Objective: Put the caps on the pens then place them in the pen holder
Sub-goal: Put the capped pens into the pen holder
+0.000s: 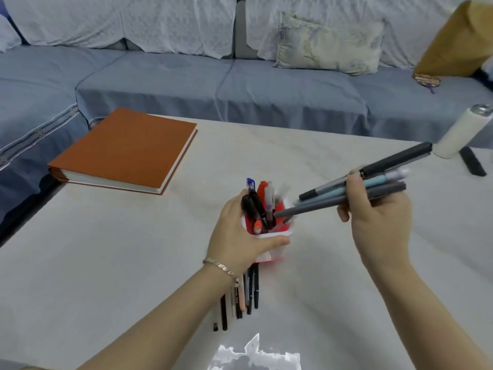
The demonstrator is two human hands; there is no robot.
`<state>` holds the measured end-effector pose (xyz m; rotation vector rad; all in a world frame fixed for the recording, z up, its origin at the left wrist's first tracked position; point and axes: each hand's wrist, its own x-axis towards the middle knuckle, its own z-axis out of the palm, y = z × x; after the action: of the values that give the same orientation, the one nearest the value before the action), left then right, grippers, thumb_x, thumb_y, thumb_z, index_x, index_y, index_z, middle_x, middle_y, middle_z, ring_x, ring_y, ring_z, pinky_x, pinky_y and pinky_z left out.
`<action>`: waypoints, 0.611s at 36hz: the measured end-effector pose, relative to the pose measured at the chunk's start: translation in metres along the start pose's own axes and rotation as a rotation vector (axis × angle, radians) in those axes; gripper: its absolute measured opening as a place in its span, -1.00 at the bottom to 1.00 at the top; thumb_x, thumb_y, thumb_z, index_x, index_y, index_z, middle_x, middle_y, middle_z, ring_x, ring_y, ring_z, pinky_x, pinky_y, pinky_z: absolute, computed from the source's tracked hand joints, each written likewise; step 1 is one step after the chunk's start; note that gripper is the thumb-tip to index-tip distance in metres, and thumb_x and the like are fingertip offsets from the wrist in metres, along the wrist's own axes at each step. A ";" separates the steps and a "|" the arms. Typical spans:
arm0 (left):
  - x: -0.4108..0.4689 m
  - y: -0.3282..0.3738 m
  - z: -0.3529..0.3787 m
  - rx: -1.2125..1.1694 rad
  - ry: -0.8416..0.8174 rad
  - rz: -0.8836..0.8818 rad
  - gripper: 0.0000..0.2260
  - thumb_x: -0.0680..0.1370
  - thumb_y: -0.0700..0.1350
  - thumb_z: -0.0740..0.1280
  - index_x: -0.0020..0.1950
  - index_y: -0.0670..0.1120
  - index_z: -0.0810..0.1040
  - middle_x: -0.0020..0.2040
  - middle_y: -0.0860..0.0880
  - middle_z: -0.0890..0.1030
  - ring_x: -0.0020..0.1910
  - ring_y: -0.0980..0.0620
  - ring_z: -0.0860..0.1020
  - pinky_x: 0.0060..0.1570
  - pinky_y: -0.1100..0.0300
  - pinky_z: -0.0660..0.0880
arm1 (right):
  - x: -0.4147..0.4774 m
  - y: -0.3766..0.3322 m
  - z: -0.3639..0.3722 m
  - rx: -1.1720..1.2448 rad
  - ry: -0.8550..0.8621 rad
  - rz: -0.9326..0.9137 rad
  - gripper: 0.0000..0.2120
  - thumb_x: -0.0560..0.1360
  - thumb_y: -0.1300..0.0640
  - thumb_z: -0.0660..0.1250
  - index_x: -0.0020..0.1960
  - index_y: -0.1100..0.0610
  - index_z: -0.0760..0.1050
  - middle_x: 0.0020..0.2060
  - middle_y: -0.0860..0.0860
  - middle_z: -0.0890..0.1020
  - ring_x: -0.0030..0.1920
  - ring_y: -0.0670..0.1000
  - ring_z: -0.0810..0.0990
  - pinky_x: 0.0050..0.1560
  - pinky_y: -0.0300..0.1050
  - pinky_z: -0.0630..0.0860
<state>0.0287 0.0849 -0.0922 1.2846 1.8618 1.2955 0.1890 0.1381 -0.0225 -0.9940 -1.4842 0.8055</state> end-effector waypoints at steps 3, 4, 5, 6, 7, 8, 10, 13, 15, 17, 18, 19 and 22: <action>-0.001 -0.004 0.025 -0.082 -0.041 -0.024 -0.41 0.08 0.14 0.57 0.06 0.21 0.47 0.08 0.13 0.57 0.06 0.20 0.55 0.10 0.12 0.52 | -0.005 0.013 -0.011 -0.130 -0.047 0.025 -0.73 0.41 0.02 0.23 -0.34 0.20 0.44 -0.52 -0.09 0.52 -0.51 -0.10 0.46 -0.46 -0.42 0.30; -0.003 -0.003 0.032 -0.094 -0.050 -0.026 -0.42 0.08 0.12 0.57 0.05 0.22 0.47 0.07 0.14 0.57 0.05 0.22 0.55 0.09 0.15 0.52 | -0.007 0.017 -0.014 -0.181 -0.076 0.039 -0.75 0.39 0.01 0.24 -0.34 0.18 0.44 -0.53 -0.08 0.52 -0.48 -0.10 0.47 -0.45 -0.43 0.30; -0.003 -0.004 0.038 -0.091 -0.064 -0.026 -0.42 0.08 0.11 0.57 0.05 0.22 0.47 0.07 0.15 0.56 0.05 0.24 0.54 0.09 0.18 0.51 | -0.009 0.021 -0.016 -0.219 -0.108 0.057 -0.77 0.39 0.03 0.27 -0.33 0.18 0.44 -0.56 -0.03 0.48 -0.46 -0.11 0.47 -0.45 -0.44 0.31; -0.005 -0.005 0.044 -0.082 -0.083 -0.022 -0.40 0.08 0.12 0.56 0.08 0.21 0.46 0.07 0.15 0.55 0.06 0.24 0.53 0.09 0.20 0.50 | -0.012 0.025 -0.018 -0.237 -0.144 0.075 -0.80 0.41 0.09 0.31 -0.31 0.20 0.45 -0.57 -0.03 0.45 -0.45 -0.10 0.46 -0.45 -0.45 0.31; -0.005 -0.007 0.049 -0.065 -0.105 -0.020 -0.37 0.08 0.12 0.56 0.11 0.20 0.45 0.09 0.15 0.54 0.08 0.24 0.52 0.10 0.22 0.49 | -0.015 0.028 -0.018 -0.238 -0.180 0.098 -0.84 0.42 0.17 0.33 -0.29 0.22 0.45 -0.54 -0.04 0.44 -0.45 -0.10 0.44 -0.46 -0.45 0.30; -0.005 -0.008 0.054 -0.043 -0.135 -0.018 -0.34 0.09 0.12 0.55 0.15 0.17 0.43 0.11 0.15 0.52 0.11 0.22 0.50 0.10 0.25 0.47 | -0.018 0.033 -0.019 -0.241 -0.209 0.129 -0.87 0.42 0.24 0.33 -0.29 0.22 0.44 -0.52 0.01 0.43 -0.46 -0.11 0.40 -0.47 -0.44 0.29; -0.005 -0.013 0.062 0.006 -0.190 -0.021 -0.25 0.09 0.11 0.55 0.24 0.11 0.38 0.17 0.15 0.47 0.16 0.21 0.46 0.14 0.27 0.43 | -0.025 0.045 -0.018 -0.259 -0.249 0.186 -0.89 0.39 0.28 0.31 -0.30 0.24 0.42 -0.49 0.04 0.39 -0.48 -0.11 0.34 -0.48 -0.43 0.27; -0.004 -0.016 0.066 0.020 -0.219 -0.038 -0.13 0.07 0.10 0.56 0.33 0.09 0.31 0.24 0.17 0.42 0.22 0.22 0.41 0.24 0.22 0.38 | -0.030 0.064 -0.017 -0.286 -0.234 0.252 -0.90 0.36 0.23 0.29 -0.29 0.25 0.41 -0.45 0.10 0.44 -0.47 -0.10 0.34 -0.46 -0.39 0.30; -0.003 -0.016 0.063 -0.001 -0.236 -0.027 -0.20 0.08 0.07 0.58 0.27 0.11 0.37 0.17 0.17 0.49 0.17 0.23 0.45 0.21 0.21 0.42 | -0.031 0.070 -0.012 -0.303 -0.202 0.237 -0.86 0.36 0.15 0.31 -0.28 0.21 0.41 -0.40 0.11 0.49 -0.41 -0.08 0.41 -0.39 -0.34 0.35; -0.001 -0.018 0.063 -0.017 -0.261 -0.036 -0.35 0.10 0.05 0.59 0.14 0.14 0.45 0.06 0.14 0.57 0.09 0.22 0.52 0.14 0.15 0.48 | -0.033 0.074 -0.003 -0.314 -0.174 0.168 -0.79 0.41 0.05 0.30 -0.29 0.16 0.39 -0.36 0.07 0.48 -0.28 0.00 0.47 -0.27 -0.19 0.41; 0.000 -0.019 0.063 -0.013 -0.273 -0.037 -0.40 0.11 0.05 0.59 0.09 0.14 0.46 0.02 0.11 0.59 0.06 0.18 0.55 0.11 0.10 0.51 | -0.035 0.075 0.001 -0.314 -0.155 0.139 -0.78 0.42 0.02 0.29 -0.30 0.13 0.39 -0.35 0.04 0.47 -0.24 0.02 0.48 -0.24 -0.13 0.42; 0.001 -0.021 0.064 -0.008 -0.283 -0.041 -0.42 0.11 0.06 0.59 0.07 0.12 0.47 0.01 0.08 0.60 0.05 0.14 0.57 0.08 0.04 0.52 | -0.036 0.076 0.004 -0.297 -0.121 0.111 -0.82 0.42 0.03 0.28 -0.30 0.07 0.39 -0.35 -0.01 0.46 -0.23 0.02 0.48 -0.22 -0.12 0.41; 0.004 -0.025 0.068 -0.061 -0.321 -0.078 -0.31 0.11 0.07 0.61 0.17 0.08 0.44 0.10 0.03 0.59 0.13 0.04 0.55 0.13 -0.04 0.50 | -0.040 0.081 0.012 -0.180 -0.013 0.094 -0.67 0.43 0.23 0.31 -0.07 -0.22 0.41 -0.17 -0.16 0.54 -0.11 -0.13 0.54 -0.15 -0.29 0.44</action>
<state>0.0728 0.1141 -0.1419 1.2892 1.6181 1.0288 0.1899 0.1360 -0.1137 -1.2019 -1.5508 0.7552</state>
